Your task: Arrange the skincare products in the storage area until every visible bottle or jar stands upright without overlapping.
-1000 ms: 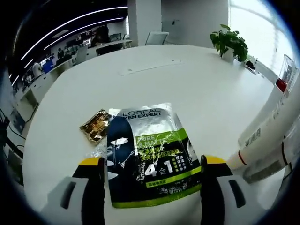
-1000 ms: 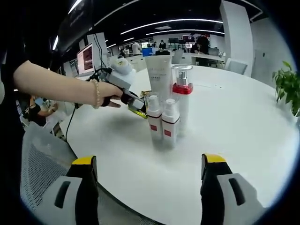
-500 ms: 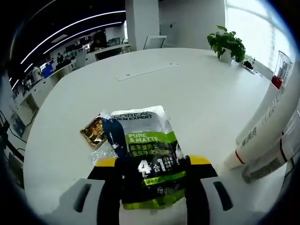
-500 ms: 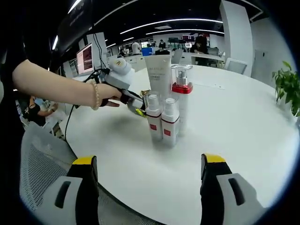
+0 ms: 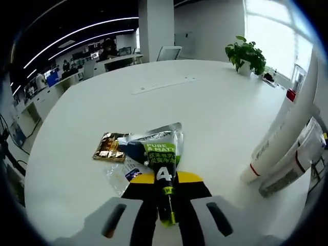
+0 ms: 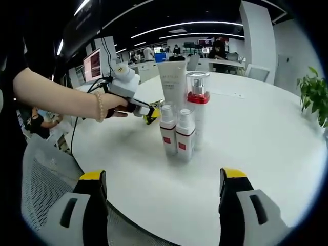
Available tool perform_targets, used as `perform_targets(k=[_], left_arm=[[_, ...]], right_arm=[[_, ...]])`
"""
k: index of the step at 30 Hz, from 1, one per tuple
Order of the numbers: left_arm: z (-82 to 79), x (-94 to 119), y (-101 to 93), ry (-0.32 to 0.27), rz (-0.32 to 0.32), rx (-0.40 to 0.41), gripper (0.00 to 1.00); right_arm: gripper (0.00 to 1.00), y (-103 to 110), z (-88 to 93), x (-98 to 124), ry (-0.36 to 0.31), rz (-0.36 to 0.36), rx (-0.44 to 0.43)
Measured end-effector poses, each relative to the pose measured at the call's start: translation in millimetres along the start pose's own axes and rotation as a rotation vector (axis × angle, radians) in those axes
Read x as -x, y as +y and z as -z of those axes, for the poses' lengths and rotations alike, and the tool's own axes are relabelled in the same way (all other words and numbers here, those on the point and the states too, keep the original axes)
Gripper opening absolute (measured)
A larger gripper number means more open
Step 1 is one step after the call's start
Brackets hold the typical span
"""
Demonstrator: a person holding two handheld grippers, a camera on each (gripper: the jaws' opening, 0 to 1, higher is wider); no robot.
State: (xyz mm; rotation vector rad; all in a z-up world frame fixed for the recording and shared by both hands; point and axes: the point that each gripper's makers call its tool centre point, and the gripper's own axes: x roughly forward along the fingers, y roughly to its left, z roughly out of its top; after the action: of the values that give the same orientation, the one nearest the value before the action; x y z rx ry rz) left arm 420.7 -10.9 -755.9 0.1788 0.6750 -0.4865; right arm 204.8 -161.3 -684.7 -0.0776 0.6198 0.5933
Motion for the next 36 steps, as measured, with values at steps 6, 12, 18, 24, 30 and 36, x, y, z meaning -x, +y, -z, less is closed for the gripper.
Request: perform_targets(k=[6, 12, 18, 24, 30, 36], left_arm=[[-2.2, 20.2, -1.7, -0.032, 0.020, 0.022, 0.04], [-4.8, 43.4, -12.5, -0.061, 0.046, 0.019, 0.04], [-5.5, 71.5, -17.9, -0.092, 0.057, 0.017, 0.04], [-7.4, 88.1, -19.8, -0.126, 0.068, 0.025, 0.04], [-8.4, 115.6, -25.3, -0.156, 0.089, 0.027, 0.04], [-8.5, 146.4, -39.8, -0.194, 0.128, 0.024, 0.04]], right_arm=[[0.91, 1.6, -2.3, 1.2, -0.008, -0.003, 0.002], [0.90, 3.5, -4.8, 1.6, -0.020, -0.011, 0.003], [0.89, 6.6, -6.8, 2.1, -0.030, -0.024, 0.013], [0.88, 11.0, -9.7, 2.0, -0.041, -0.046, 0.026], [0.83, 19.3, -19.3, 5.9, -0.074, -0.079, 0.018], [0.80, 36.1, -30.4, 6.8, -0.126, -0.132, -0.025]])
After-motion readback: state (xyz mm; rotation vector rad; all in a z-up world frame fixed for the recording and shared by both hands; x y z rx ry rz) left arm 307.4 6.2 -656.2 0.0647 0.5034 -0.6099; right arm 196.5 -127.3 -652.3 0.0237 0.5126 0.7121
